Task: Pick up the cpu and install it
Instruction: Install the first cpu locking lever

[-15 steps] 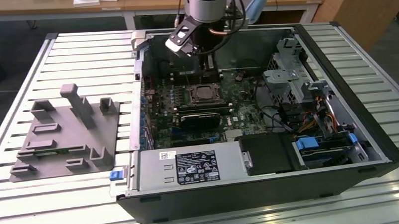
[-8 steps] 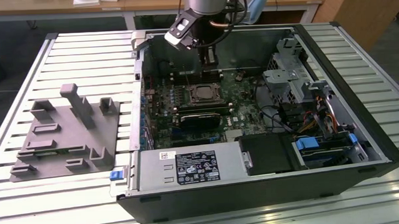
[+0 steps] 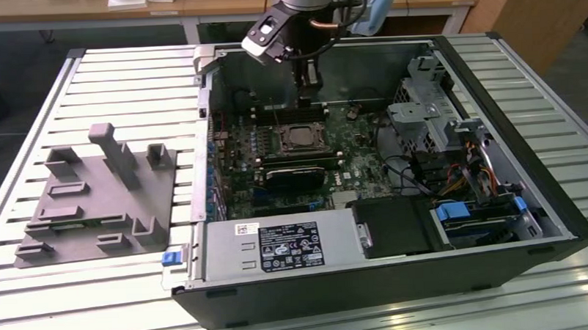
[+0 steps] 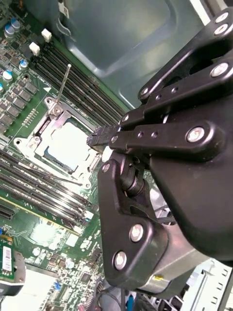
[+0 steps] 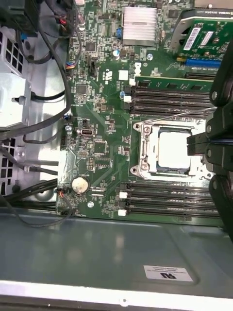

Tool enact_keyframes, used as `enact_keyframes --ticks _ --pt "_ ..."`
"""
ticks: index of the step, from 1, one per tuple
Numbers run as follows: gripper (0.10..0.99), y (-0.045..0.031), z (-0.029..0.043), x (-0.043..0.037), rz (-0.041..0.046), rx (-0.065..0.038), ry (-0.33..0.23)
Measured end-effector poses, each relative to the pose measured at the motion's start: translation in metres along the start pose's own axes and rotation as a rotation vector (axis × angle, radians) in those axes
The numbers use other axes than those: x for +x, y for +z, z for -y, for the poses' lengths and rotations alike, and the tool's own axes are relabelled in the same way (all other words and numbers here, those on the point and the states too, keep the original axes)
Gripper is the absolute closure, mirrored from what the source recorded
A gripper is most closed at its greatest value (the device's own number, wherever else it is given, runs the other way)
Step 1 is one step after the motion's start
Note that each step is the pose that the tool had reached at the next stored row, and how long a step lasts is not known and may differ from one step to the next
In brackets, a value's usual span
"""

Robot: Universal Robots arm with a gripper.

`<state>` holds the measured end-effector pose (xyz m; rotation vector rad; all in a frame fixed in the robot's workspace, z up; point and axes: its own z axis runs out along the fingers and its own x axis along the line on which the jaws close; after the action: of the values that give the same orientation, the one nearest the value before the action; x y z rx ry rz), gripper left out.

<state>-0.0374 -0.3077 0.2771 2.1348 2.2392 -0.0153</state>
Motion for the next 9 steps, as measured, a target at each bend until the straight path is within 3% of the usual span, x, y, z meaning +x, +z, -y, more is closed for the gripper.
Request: enact_keyframes --ticks 9 --pt "0.980 0.0000 0.0000 0.0000 0.0021 -0.006 -0.154"
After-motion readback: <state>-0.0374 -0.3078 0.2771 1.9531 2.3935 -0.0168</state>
